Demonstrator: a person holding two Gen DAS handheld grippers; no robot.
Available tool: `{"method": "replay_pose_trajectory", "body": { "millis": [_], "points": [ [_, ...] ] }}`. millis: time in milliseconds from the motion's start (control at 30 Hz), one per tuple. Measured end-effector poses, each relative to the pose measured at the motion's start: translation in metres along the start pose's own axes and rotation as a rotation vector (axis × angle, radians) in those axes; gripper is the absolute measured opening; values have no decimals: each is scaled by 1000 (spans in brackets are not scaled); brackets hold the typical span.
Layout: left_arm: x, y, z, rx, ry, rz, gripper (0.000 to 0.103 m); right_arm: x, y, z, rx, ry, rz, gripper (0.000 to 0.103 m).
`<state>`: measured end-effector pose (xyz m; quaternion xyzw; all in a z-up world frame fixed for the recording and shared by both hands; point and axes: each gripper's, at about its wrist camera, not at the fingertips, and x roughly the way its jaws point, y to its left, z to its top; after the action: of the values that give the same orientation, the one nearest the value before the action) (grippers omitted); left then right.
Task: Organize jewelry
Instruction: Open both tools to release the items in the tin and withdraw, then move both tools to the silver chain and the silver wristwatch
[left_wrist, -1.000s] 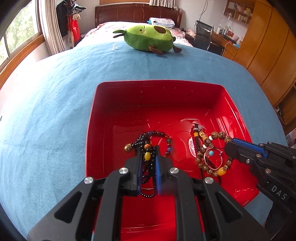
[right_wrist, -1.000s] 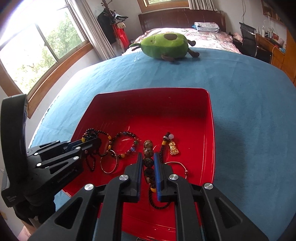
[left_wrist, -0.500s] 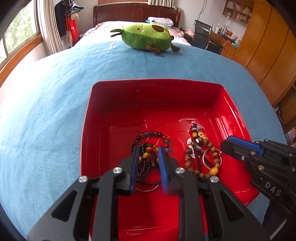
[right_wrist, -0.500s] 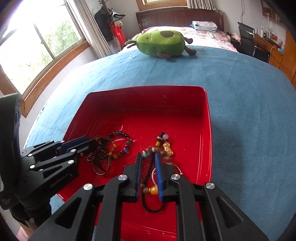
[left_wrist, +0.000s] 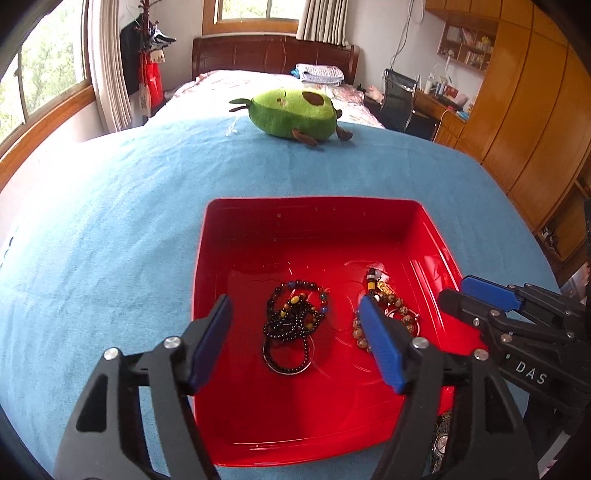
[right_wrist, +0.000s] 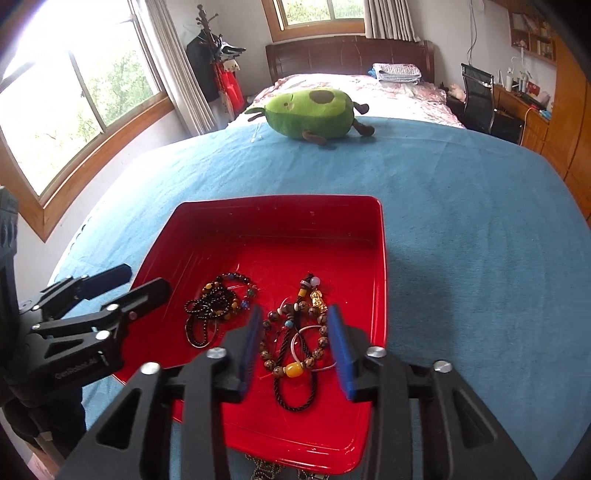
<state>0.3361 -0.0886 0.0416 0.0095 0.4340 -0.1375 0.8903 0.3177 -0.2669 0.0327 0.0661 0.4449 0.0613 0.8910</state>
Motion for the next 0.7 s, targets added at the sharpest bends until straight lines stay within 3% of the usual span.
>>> {"method": "replay_pose_trajectory", "body": {
  "millis": [167,400,700],
  "points": [
    [-19,3,-4,-26,-34,-10,86,-17,0,-4,-5,-38,-33,64],
    [-42,5,-13,-32,-74,15,91,-48,-3,-15,11,-90,-68,97],
    [-73,5,-39,-20,-103,24,96,-77,-10,-33,45,-110,-86,99]
  ]
}}
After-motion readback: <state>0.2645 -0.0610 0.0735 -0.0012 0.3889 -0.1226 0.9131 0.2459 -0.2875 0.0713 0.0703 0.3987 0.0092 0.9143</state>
